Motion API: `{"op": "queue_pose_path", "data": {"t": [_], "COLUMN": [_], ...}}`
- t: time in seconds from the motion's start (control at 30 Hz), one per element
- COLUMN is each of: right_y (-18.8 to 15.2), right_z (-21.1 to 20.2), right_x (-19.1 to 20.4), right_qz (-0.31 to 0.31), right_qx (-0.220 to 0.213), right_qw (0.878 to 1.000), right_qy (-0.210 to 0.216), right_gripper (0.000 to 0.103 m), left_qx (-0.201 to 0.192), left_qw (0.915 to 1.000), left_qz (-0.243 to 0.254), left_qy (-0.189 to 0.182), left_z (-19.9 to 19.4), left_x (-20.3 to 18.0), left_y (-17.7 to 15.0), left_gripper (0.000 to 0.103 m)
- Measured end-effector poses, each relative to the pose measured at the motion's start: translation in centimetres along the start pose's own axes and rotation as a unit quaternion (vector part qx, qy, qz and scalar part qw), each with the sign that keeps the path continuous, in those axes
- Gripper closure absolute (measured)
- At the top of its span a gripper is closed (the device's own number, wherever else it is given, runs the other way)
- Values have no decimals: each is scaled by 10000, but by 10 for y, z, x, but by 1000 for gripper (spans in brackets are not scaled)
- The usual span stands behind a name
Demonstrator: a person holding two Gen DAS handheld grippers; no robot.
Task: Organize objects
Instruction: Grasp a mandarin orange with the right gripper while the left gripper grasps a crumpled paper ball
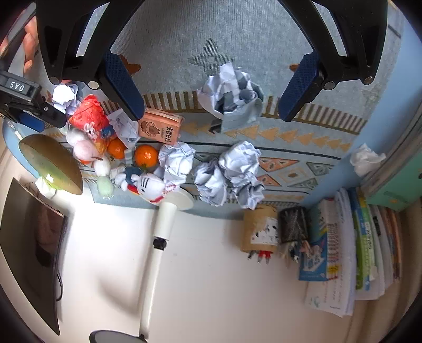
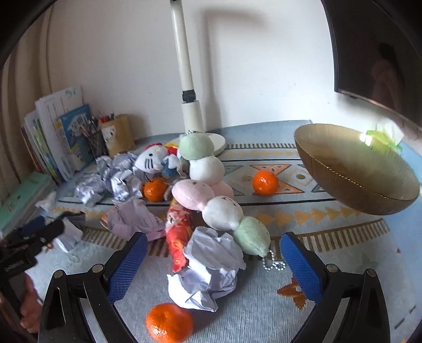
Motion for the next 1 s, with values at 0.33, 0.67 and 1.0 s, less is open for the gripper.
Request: {"op": "queue_pose_path", "data": {"t": [0.33, 0.67, 1.0], "right_y": [-36, -72, -68], "right_z": [-49, -43, -26], "right_x": [21, 20, 33], "right_qz": [29, 510, 214], "right_qx": [-58, 322, 531], "right_qw": [9984, 9978, 9980], "right_qy": [569, 271, 263], "right_gripper": [34, 51, 50], "left_qx": [266, 774, 986], "left_qw": [9988, 9966, 9940], "left_qz": [-403, -224, -368], "left_qy": [115, -173, 290], "left_z": [-36, -4, 12], "left_x": [38, 5, 17], "left_y": [-18, -30, -20], "left_gripper": [1, 1, 1]}}
Point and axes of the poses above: each gripper's, at about its wrist camera, not at the fingertips, and z roughly the way its jaws point, x to its left, y to its top, the point moved 5 cm from there along z, roughly the way its jaws point, and after that the axes turned 4 degrees about -y, right-handed, at the moved point
